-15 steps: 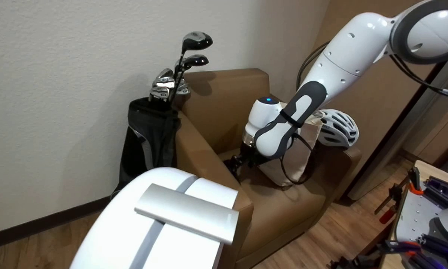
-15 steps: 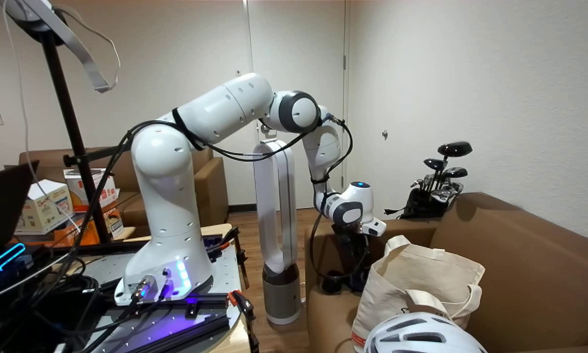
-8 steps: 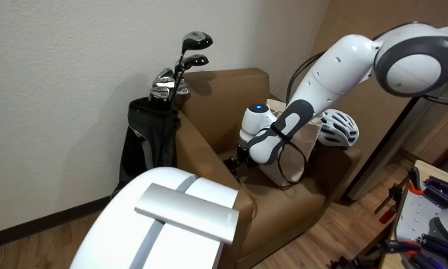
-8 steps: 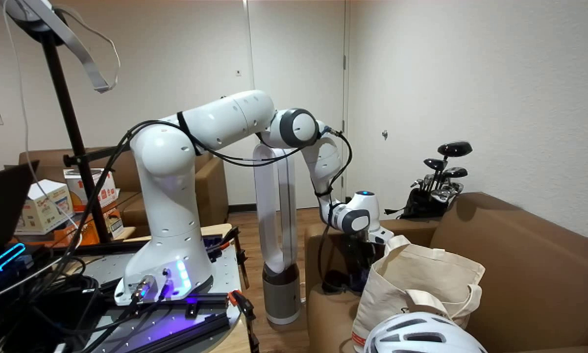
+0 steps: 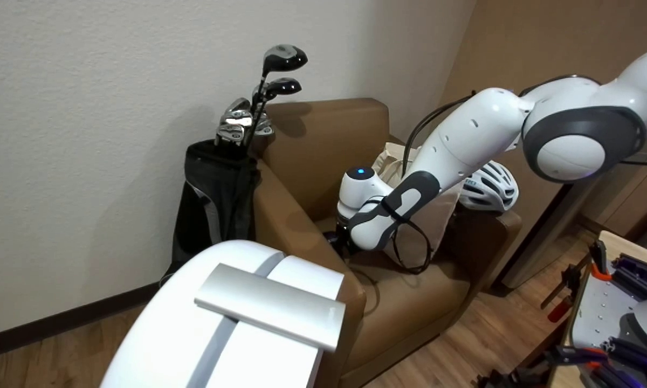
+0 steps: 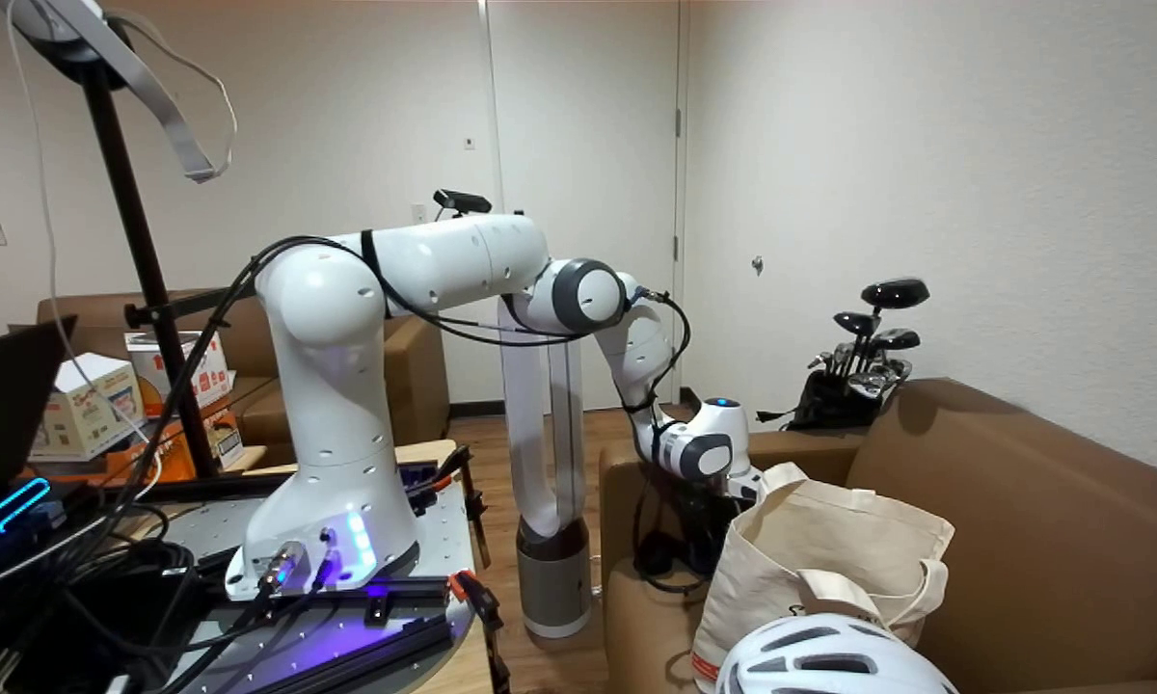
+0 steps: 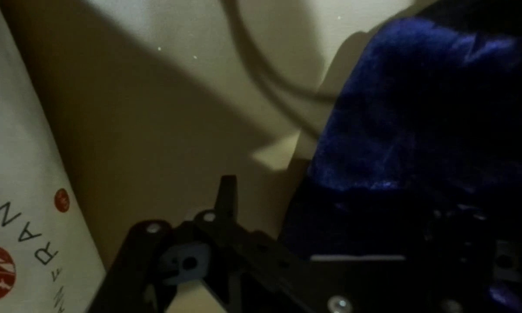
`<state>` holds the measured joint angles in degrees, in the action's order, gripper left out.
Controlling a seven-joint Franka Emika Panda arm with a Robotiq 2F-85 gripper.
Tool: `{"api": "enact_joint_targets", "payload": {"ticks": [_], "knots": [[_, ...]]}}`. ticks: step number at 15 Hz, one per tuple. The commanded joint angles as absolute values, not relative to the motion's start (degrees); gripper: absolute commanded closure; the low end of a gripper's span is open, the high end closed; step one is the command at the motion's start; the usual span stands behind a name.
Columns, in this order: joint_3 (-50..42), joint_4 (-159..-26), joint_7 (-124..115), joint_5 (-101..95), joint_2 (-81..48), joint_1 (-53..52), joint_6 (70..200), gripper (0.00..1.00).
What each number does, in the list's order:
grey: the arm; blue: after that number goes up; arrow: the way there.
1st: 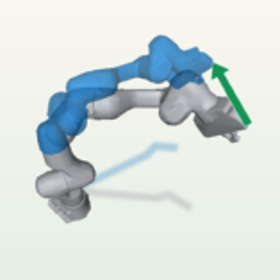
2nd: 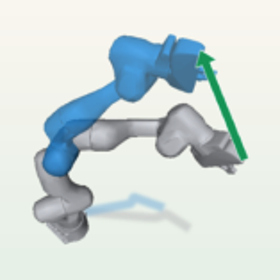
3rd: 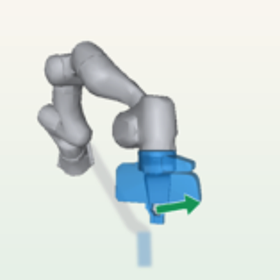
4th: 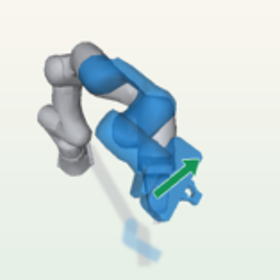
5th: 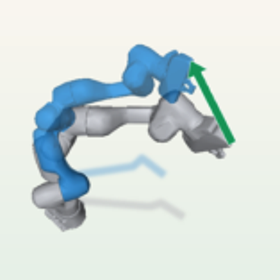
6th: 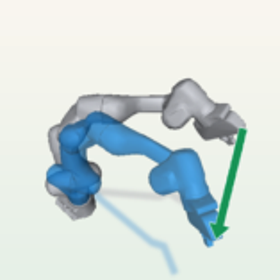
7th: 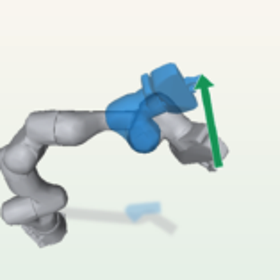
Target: Put the sock in the bag
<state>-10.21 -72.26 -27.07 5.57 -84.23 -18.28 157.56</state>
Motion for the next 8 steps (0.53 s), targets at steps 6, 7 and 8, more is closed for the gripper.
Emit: {"api": "enact_joint_targets", "payload": {"ticks": [6, 7, 8], "knots": [[-9.9, -71.3, -27.2, 4.7, -84.0, -17.7, 157.8, 0.67], [-10.2, -71.3, -27.3, 4.6, -84.0, -17.7, 157.5, 0.73], [-10.3, -71.3, -27.3, 4.6, -84.0, -17.7, 157.4, 0.8]]}}
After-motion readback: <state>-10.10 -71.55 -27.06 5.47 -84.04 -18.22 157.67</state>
